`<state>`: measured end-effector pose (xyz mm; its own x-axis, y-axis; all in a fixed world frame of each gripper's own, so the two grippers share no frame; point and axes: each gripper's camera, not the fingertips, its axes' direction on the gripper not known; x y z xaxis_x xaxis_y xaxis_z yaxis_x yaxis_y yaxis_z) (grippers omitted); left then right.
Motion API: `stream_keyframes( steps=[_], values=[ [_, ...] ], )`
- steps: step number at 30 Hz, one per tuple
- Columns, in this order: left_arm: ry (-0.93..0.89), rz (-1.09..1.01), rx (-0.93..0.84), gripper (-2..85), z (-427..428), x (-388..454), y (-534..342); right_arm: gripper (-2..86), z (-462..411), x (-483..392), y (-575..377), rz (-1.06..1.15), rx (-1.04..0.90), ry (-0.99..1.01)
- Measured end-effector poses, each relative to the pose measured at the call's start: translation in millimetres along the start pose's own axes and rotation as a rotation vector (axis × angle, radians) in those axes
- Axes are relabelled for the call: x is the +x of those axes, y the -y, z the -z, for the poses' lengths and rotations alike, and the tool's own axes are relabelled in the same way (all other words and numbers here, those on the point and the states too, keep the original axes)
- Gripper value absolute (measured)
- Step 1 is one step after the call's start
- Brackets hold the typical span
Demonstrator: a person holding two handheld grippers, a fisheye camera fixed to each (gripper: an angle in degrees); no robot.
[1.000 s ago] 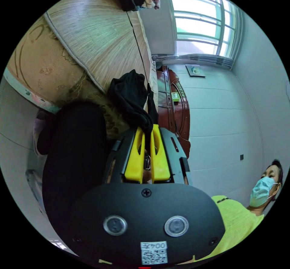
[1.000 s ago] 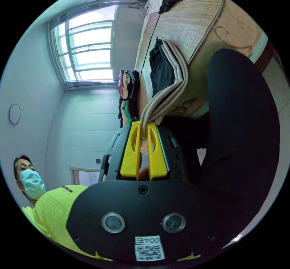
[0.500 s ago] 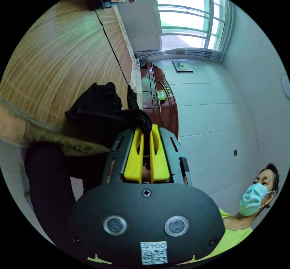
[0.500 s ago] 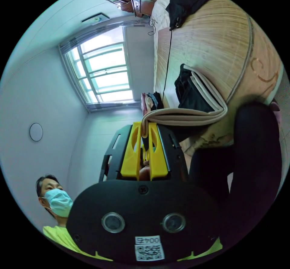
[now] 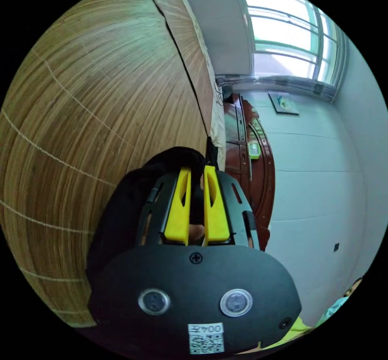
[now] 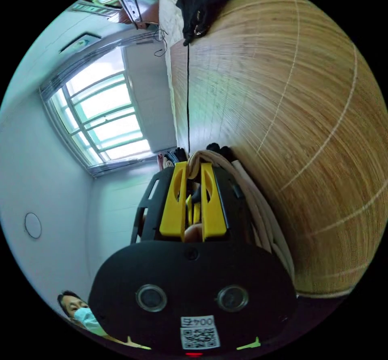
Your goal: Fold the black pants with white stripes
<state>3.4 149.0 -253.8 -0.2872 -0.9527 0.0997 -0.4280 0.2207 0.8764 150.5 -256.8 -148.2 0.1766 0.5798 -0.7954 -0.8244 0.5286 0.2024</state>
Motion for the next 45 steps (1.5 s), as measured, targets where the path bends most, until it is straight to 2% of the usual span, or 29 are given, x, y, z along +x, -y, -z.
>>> stream_keyframes(
  steps=[3,5,7,10,11,12,15,17,19,20,22,24,26,29,37,41,45],
  values=[
    [-0.115,0.08,0.063,8.1,-11,-43,-4,9.6,-5,3,3,-0.006,0.004,0.08],
    [-0.254,0.144,0.067,8.7,-14,-68,-10,9.5,0,-4,-4,0.014,0.034,0.122],
    [-0.32,0.132,0.097,7.8,-5,-74,-19,8.2,9,-16,-16,0.048,0.063,0.183],
    [-0.39,0.048,0.201,4.8,33,-72,-47,5.4,36,-76,-66,0.309,0.129,0.126],
    [-0.385,-0.036,0.228,3.9,56,-63,-62,5.4,46,-113,-105,0.498,0.173,-0.007],
    [-0.362,-0.092,0.236,3.4,69,-57,-72,6.1,50,-147,-154,0.709,0.216,-0.18],
    [-0.038,-0.422,0.326,2.3,140,-16,-151,8.5,42,-181,-281,1.119,0.335,-0.538],
    [0.284,-0.724,0.413,2.3,175,3,-244,8.7,37,-168,-333,1.193,0.316,-0.549],
    [0.39,-0.865,0.419,2.8,183,-12,-304,5.8,25,-146,-361,1.142,0.159,-0.509],
    [0.344,-0.855,0.366,2.8,187,-38,-328,2.6,15,-130,-376,1.105,0.092,-0.536],
    [0.308,-0.826,0.273,2.2,187,-75,-357,0.3,-2,-114,-410,1.159,0.124,-0.682],
    [0.449,-0.843,0.277,1.4,179,-96,-395,-0.3,-31,-104,-441,1.232,0.158,-0.883],
    [0.624,-0.873,0.243,0.8,154,-117,-430,-0.3,-49,-104,-453,1.282,0.158,-0.936],
    [0.716,-0.908,0.198,0.5,123,-138,-456,0.5,-86,-108,-451,1.324,0.118,-1.012],
    [0.796,-0.859,0.164,0.2,69,-175,-464,4.9,-200,-129,-405,1.312,0.014,-1.135],
    [0.854,-0.936,0.138,0.4,45,-189,-480,5.2,-258,-102,-380,1.226,-0.169,-1.255],
    [0.849,-1.009,0.101,0.7,38,-197,-486,4.9,-272,-84,-388,1.24,-0.114,-1.268]
  ],
)
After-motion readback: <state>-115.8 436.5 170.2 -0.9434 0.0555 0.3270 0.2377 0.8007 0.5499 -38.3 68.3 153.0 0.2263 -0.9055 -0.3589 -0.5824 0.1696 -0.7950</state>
